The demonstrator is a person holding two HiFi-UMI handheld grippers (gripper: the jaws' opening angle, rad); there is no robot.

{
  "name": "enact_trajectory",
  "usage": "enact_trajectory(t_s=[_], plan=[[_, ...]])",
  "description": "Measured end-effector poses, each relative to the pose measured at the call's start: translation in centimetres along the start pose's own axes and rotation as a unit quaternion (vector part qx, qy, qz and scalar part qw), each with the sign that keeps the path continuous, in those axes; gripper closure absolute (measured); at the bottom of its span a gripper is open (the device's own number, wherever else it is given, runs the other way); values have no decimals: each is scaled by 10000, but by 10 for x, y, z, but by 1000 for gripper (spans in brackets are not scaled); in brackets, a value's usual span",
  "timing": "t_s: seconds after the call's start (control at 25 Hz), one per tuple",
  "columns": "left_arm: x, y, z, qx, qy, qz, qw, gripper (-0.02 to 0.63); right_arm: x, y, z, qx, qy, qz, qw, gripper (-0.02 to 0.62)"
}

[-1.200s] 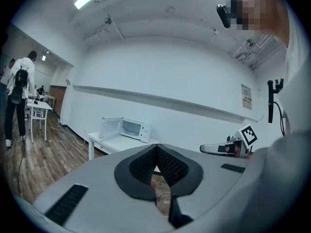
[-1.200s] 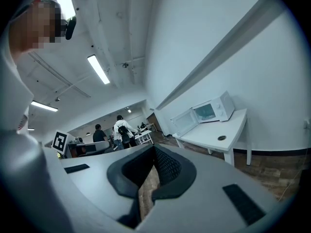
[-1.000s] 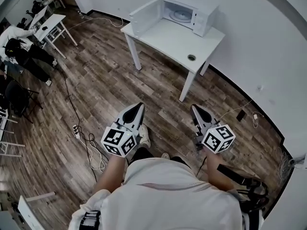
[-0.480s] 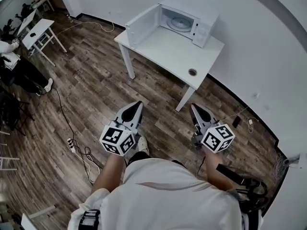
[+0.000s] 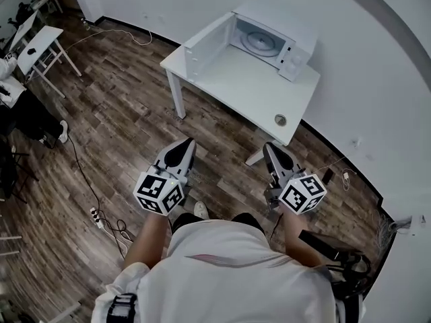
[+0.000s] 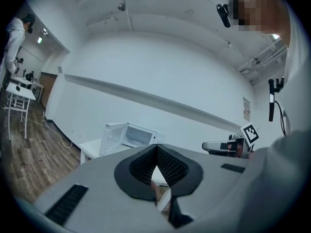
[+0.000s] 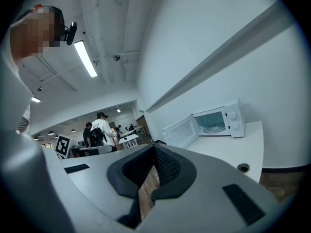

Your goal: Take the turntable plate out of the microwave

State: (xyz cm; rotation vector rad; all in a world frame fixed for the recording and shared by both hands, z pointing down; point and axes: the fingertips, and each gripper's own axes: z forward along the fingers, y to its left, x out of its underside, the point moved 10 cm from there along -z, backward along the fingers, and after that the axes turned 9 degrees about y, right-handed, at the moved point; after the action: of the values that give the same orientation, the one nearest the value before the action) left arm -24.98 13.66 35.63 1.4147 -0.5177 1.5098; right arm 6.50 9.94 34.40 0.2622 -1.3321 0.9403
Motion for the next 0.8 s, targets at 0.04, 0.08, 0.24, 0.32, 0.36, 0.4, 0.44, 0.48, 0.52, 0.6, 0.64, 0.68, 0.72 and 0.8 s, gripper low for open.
enact_trajectory(t_s=[0.04,0.08,0.24,0.32,0.36,0.4,0.44,0.48,0.52,0.6,0.64,0.68,0.72,0.8], plan=[[-3,9,3,21,-1,-3,10000,595,-2,0,8,42,-14,25,10000,592],[-5,18,5,42,-8,-20,10000,595,-3,1,15,72,-12,43,10000,592],[-7,41,17,158,-3,-124,9998,595,-9,2,38,166,94,-16,9998,592],[-7,53,26,215,34,-191,9996,595,-13,0,50,214,119,-25,9997,592],[-8,59,32,246,47,-228,9994,595,-14,-2,56,236,131,-24,9996,592],[-9,63,37,281,54,-257,9993,595,-16,-5,61,258,146,-22,9996,592],[-10,67,42,315,60,-269,9991,595,-18,-8,65,277,162,-15,9995,592],[-11,69,48,340,68,-267,9990,595,-20,-13,70,289,176,-1,9994,592],[-12,72,54,354,79,-263,9990,595,-22,-18,76,292,183,15,9994,592],[-15,79,67,358,96,-268,9990,595,-26,-28,88,267,170,29,9995,592],[-17,82,74,351,99,-263,9990,595,-28,-33,95,240,156,26,9996,592],[-19,85,81,338,102,-247,9991,595,-31,-39,102,211,140,26,9997,592],[-22,87,87,319,107,-229,9992,595,-34,-46,108,181,125,35,9998,592],[-29,91,102,283,124,-205,9993,595,-41,-61,120,128,94,58,9999,592]])
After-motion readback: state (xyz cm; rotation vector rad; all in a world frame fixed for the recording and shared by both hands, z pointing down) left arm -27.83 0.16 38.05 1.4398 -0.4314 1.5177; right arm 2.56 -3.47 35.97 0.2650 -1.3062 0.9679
